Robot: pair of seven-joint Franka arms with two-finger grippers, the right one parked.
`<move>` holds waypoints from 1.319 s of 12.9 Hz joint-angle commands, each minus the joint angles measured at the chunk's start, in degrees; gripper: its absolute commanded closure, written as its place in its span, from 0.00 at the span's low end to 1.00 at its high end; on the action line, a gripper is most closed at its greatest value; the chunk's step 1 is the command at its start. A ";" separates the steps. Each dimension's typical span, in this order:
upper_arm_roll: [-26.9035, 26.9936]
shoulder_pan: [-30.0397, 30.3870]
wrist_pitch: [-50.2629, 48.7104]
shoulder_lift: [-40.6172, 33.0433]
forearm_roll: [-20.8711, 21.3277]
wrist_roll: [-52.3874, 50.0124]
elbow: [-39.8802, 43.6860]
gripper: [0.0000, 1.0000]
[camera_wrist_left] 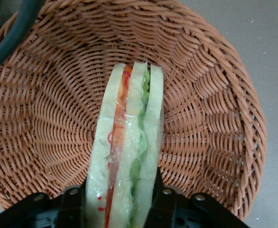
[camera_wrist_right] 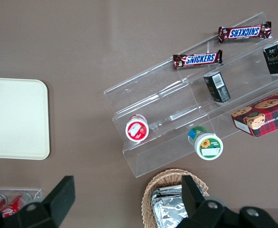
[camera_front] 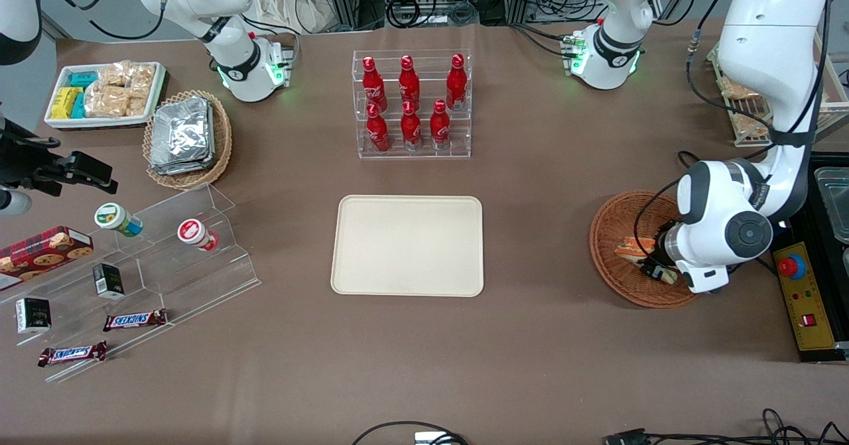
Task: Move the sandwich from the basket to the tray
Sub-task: 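Lower the left gripper and close it on the wrapped sandwich, then lift the sandwich out of the basket with the left gripper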
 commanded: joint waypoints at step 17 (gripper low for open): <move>-15.57 -0.34 -33.09 -5.05 -3.98 34.05 27.33 1.00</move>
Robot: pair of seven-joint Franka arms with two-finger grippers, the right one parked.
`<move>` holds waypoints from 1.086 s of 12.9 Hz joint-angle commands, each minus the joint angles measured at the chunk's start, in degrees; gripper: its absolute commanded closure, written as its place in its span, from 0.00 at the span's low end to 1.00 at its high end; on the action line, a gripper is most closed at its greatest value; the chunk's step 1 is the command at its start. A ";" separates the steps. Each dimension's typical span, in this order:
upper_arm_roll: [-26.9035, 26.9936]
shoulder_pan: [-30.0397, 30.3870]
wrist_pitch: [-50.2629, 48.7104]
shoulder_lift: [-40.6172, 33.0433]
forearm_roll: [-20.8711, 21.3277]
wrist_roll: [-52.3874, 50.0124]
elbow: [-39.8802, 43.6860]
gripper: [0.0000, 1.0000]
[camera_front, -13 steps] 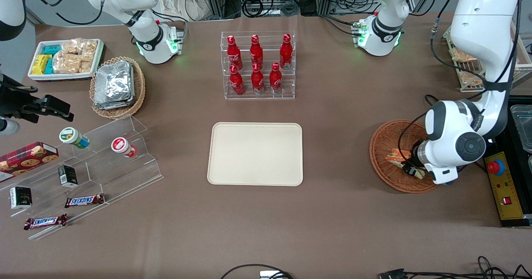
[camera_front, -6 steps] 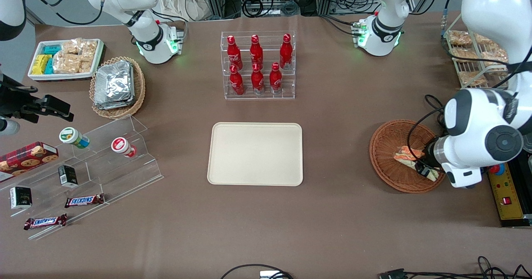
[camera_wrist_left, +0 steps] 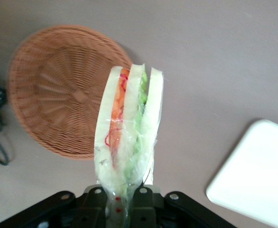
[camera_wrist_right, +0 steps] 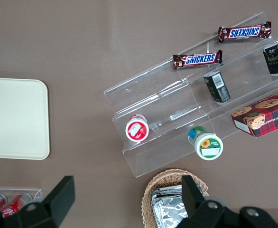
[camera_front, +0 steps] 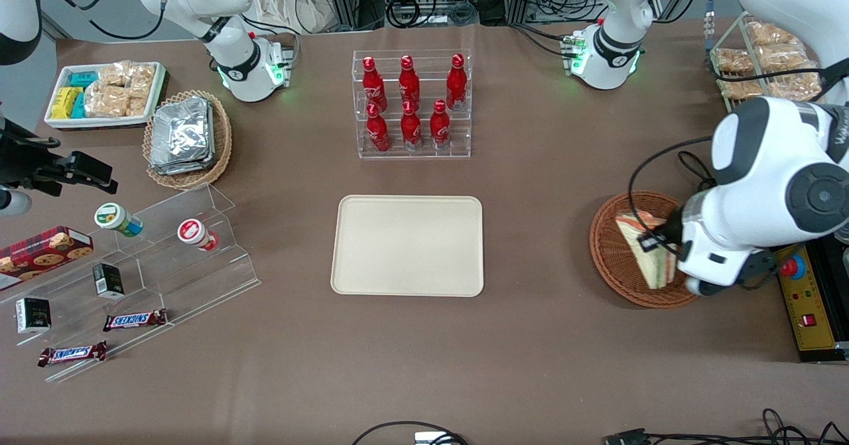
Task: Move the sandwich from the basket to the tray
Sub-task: 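Lift the sandwich out of the basket with the left gripper, then carry the sandwich over the cream tray and lower it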
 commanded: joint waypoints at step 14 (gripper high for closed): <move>-9.66 -17.93 21.01 19.11 11.77 -13.82 2.23 1.00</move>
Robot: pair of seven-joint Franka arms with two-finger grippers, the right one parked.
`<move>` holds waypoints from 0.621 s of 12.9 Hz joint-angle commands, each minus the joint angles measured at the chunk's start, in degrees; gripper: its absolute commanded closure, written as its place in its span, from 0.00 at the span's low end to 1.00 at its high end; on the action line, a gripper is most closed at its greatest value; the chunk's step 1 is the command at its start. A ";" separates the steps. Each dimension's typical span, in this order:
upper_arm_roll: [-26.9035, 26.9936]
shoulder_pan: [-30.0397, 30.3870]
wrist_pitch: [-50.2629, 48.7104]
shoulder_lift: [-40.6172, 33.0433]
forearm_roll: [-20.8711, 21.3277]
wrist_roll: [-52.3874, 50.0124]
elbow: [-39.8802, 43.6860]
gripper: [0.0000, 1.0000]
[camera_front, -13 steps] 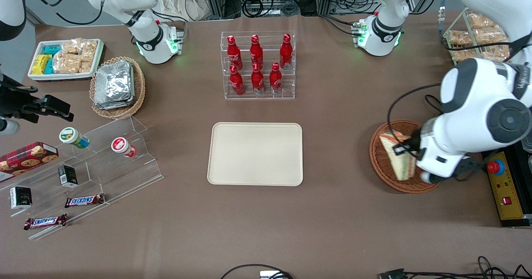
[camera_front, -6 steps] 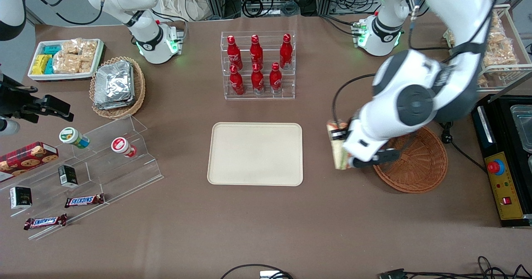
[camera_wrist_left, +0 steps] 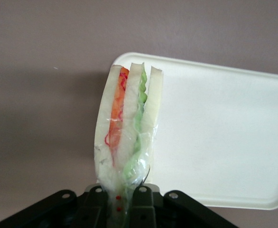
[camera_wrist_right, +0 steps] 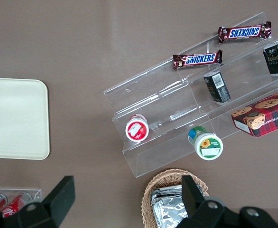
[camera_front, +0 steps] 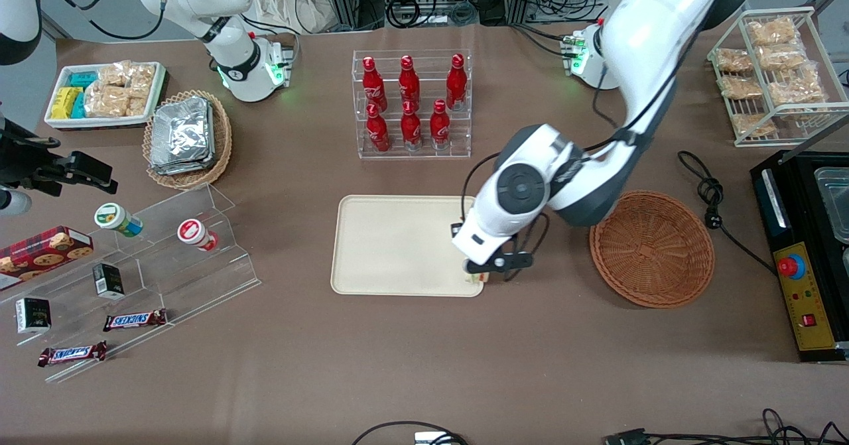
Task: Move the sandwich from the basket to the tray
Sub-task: 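Carry the sandwich over the cream tray and lower it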
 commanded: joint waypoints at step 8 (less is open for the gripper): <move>0.20 -3.99 1.71 7.29 4.22 -0.90 0.68 0.99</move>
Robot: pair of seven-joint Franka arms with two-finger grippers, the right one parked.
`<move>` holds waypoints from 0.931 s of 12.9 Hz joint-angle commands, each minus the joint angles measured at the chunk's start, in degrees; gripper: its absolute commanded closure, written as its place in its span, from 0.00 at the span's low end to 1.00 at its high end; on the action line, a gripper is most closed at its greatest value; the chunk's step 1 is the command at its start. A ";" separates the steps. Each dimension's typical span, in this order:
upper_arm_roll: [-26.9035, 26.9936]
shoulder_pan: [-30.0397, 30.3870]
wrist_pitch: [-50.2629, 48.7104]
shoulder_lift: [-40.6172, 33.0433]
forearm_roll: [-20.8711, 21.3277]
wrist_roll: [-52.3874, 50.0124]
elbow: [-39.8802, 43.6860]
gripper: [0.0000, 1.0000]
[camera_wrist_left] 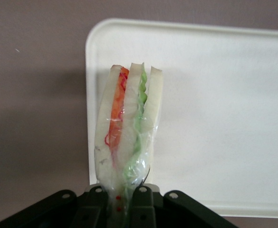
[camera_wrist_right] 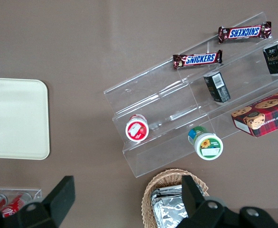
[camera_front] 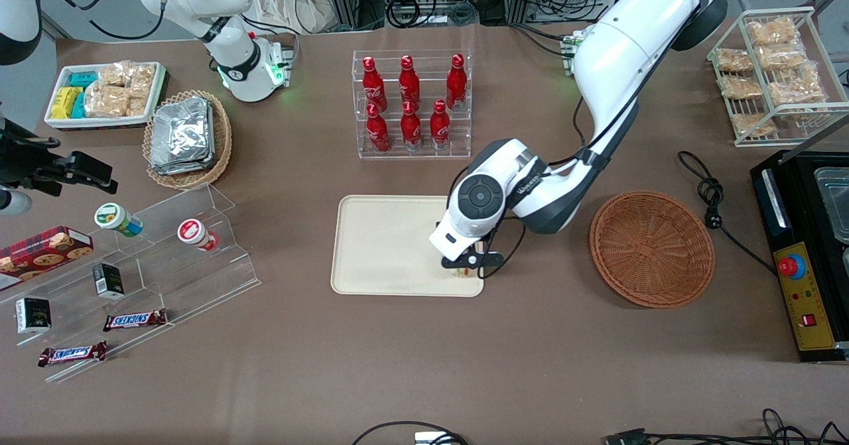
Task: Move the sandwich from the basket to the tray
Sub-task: 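Carry the sandwich over the cream tray and lower it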
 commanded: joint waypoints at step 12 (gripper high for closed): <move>-0.14 3.28 -14.78 -5.16 -0.15 5.54 0.86 0.00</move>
